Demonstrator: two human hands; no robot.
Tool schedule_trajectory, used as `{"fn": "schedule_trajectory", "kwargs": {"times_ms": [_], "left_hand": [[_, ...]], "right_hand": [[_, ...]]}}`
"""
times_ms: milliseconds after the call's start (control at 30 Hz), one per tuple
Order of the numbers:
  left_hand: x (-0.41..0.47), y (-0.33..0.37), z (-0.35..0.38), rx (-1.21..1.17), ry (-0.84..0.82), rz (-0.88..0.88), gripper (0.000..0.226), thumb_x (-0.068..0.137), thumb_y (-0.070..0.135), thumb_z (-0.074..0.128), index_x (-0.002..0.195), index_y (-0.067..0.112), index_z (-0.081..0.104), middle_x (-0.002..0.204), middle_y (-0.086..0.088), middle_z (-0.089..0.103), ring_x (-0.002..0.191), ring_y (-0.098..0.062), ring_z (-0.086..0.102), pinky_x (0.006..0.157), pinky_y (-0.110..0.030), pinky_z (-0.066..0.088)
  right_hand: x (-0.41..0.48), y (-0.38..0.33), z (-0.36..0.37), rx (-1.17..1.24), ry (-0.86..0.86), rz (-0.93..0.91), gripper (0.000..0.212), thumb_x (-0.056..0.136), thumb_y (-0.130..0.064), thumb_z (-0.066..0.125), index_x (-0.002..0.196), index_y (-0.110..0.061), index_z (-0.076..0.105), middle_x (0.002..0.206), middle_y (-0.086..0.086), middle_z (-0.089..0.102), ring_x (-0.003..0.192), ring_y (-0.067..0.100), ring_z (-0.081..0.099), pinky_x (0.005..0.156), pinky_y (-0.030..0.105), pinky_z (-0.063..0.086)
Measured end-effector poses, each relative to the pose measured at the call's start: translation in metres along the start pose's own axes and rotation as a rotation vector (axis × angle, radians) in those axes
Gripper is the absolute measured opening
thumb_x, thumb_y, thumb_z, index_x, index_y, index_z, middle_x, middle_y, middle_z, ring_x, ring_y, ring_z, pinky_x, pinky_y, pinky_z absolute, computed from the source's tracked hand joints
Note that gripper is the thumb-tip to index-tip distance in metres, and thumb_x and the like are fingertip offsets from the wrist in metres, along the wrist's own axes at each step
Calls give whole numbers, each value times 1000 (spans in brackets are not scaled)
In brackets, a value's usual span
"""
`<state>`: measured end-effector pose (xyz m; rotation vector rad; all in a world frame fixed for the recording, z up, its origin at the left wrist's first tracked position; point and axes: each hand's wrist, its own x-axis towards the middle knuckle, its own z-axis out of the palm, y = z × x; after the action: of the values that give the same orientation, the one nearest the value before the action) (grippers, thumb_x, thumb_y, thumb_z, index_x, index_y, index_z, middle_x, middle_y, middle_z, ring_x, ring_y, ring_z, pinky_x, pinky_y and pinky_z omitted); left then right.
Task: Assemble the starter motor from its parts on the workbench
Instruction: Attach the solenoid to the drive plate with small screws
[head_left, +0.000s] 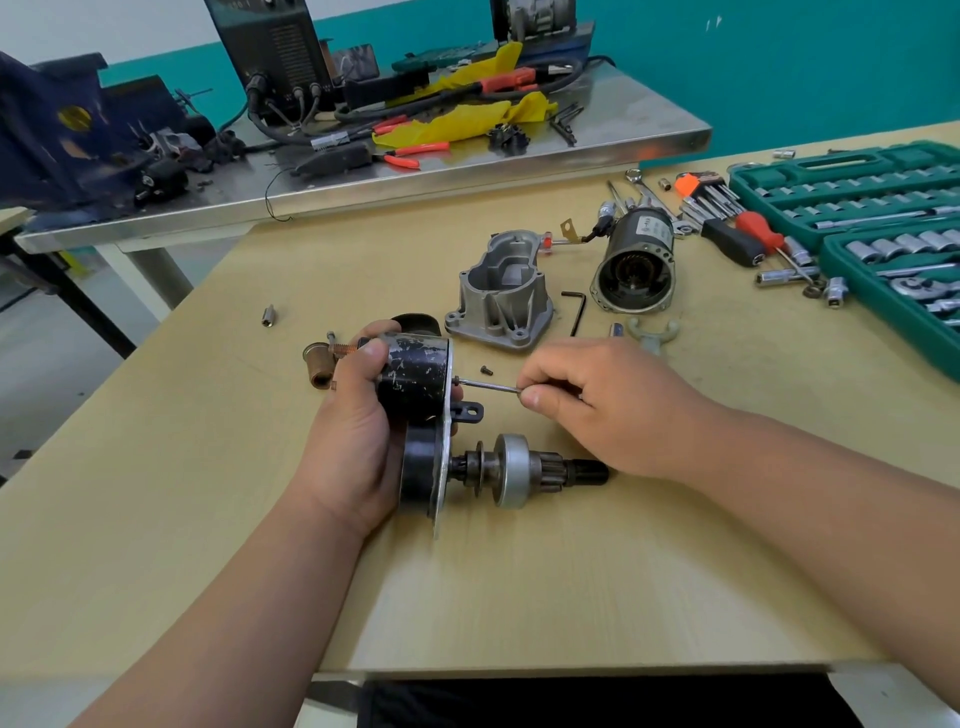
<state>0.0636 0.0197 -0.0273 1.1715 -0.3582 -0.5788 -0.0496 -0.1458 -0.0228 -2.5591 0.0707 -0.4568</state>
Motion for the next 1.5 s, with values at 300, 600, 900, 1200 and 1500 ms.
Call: {"fn": "schedule_trajectory", "kwargs": {"times_ms": [300,600,900,1200,1500], "left_hand": [[0,1,1,19,-8,-8,46,97,39,37,70,35,74,77,-16,66,68,-31,65,46,-31,51],[-1,-1,-1,25,-48,-7,42,91,43,40,68,37,75,75,-5,71,66,-23,69,49,-29,52],[-1,0,-2,-65,-59,11,14,84,38,56,84,32,69,87,-10,65,70,-31,63,51,-35,54],[-3,2,-3,-104,-89,-17,21,79,36,54,98,27,58,92,-9,65,80,-37,57,51,-36,54],[-3,2,-2,-89,-86,-32,23,79,38,55,99,29,58,98,-13,62,81,-37,58,51,-39,54]], "right_hand": [[4,-7,-2,-96,16,-27,11,99,-31,44,102,-26,54,74,-21,48,72,-2,44,67,13,28],[3,-14,-4,-88,77,-32,10,91,-28,60,85,-28,52,82,-16,47,75,3,47,67,14,28],[4,-13,-4,-223,46,-82,18,96,-30,52,96,-24,69,86,-14,52,79,6,48,79,25,25],[8,-9,-8,9,-182,46,18,98,-33,46,93,-32,63,75,-11,60,72,-1,54,59,23,40],[6,-20,-12,-223,-9,-79,16,92,-35,56,77,-29,53,70,-16,53,67,4,48,60,27,36]]}}
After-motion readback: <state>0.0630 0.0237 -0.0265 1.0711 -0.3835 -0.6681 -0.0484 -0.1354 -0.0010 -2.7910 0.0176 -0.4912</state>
